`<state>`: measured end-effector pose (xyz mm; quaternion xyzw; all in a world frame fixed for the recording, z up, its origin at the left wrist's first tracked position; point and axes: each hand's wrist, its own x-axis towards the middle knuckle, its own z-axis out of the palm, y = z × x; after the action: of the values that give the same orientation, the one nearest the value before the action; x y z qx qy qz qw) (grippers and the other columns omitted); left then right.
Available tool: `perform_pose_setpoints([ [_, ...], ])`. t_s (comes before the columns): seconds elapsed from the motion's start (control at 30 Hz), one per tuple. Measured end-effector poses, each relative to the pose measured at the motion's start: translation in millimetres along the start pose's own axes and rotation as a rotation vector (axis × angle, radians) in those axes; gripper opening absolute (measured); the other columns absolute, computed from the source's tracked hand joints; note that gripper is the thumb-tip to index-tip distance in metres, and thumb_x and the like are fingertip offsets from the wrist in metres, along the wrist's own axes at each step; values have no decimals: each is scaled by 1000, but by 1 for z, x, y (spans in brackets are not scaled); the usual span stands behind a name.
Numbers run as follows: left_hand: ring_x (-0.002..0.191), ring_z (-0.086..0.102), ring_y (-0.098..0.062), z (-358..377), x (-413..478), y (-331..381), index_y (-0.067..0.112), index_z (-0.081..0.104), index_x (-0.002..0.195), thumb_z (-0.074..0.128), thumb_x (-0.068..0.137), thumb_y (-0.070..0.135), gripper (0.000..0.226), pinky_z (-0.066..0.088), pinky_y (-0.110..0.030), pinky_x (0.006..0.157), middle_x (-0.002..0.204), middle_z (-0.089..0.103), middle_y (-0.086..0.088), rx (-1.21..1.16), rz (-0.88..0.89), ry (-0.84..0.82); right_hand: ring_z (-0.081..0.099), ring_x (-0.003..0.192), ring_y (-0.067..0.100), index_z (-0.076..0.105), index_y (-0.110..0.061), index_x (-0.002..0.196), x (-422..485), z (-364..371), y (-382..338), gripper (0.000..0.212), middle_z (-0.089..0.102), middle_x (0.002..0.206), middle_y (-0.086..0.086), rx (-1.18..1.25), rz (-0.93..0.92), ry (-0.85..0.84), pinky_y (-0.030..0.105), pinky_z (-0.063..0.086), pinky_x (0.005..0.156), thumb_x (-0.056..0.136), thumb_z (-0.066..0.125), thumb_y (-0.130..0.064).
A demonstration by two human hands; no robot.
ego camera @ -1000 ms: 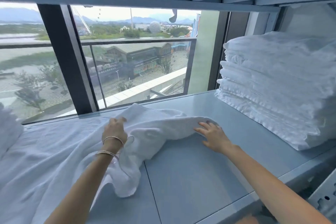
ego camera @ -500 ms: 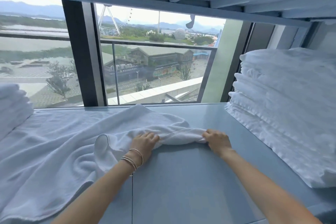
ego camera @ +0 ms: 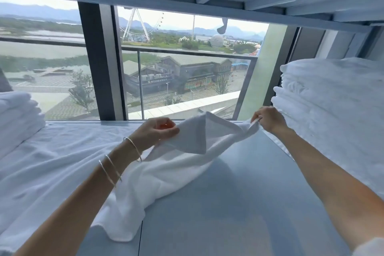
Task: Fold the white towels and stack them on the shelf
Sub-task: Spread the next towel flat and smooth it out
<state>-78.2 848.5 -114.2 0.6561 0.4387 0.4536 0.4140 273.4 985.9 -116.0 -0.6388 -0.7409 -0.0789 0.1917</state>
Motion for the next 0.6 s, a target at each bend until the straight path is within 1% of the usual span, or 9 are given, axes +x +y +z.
perform_pose_setpoints([
  [0.13,64,51,-2,65,-13,5,18,59,71,71,77,20,14,43,-15,64,68,58,6,128,74,-192,55,99,37,75,-7,78,8,-11,10,34,58,104,19,38,-96,41,33,45,84,78,51,16],
  [0.23,74,57,-2,136,-28,-19,23,63,79,69,75,35,14,46,-19,74,77,63,9,207,53,-373,29,132,38,68,-19,111,-10,0,15,48,31,144,17,-112,-74,-203,35,30,106,85,41,11],
  [0.3,100,62,-15,171,-35,-37,19,63,102,64,83,27,20,46,-21,85,104,66,-4,280,-16,-542,15,137,36,53,-33,128,-35,0,13,55,19,149,10,-225,28,-362,38,24,107,90,36,2],
  [0.37,117,54,-20,183,-28,-53,15,56,121,54,92,16,29,40,-23,91,125,58,-9,544,20,-586,39,124,23,44,-30,135,-63,-4,7,48,33,142,8,-216,47,-507,24,37,92,94,38,-6],
  [0.4,119,51,-21,180,-20,-58,16,54,124,50,94,15,31,36,-24,94,128,56,-7,673,62,-542,52,101,16,40,-25,138,-78,-5,3,44,40,139,8,-163,64,-587,17,42,76,96,41,-13],
  [0.47,118,50,-23,167,-2,-62,19,57,123,48,94,12,31,33,-25,96,128,57,-5,792,106,-434,47,67,10,35,-19,142,-104,3,-3,47,46,133,9,-36,155,-723,18,44,56,97,44,-30],
  [0.5,116,51,-24,158,7,-62,19,60,119,47,93,9,31,34,-25,95,125,59,-5,793,104,-382,50,73,14,35,-19,142,-115,13,-4,50,45,132,9,17,178,-761,23,46,61,96,45,-35],
  [0.53,114,53,-24,150,17,-63,19,63,116,47,92,6,31,36,-25,94,122,62,-5,787,101,-316,54,92,20,33,-19,142,-124,26,-4,52,42,137,8,38,166,-765,30,48,75,95,46,-38],
  [0.6,117,53,-22,135,37,-72,19,63,116,45,92,2,35,37,-25,96,123,62,-4,826,104,-208,32,133,26,28,-24,145,-141,56,-4,55,27,150,7,-7,73,-699,36,30,108,95,45,-41],
])
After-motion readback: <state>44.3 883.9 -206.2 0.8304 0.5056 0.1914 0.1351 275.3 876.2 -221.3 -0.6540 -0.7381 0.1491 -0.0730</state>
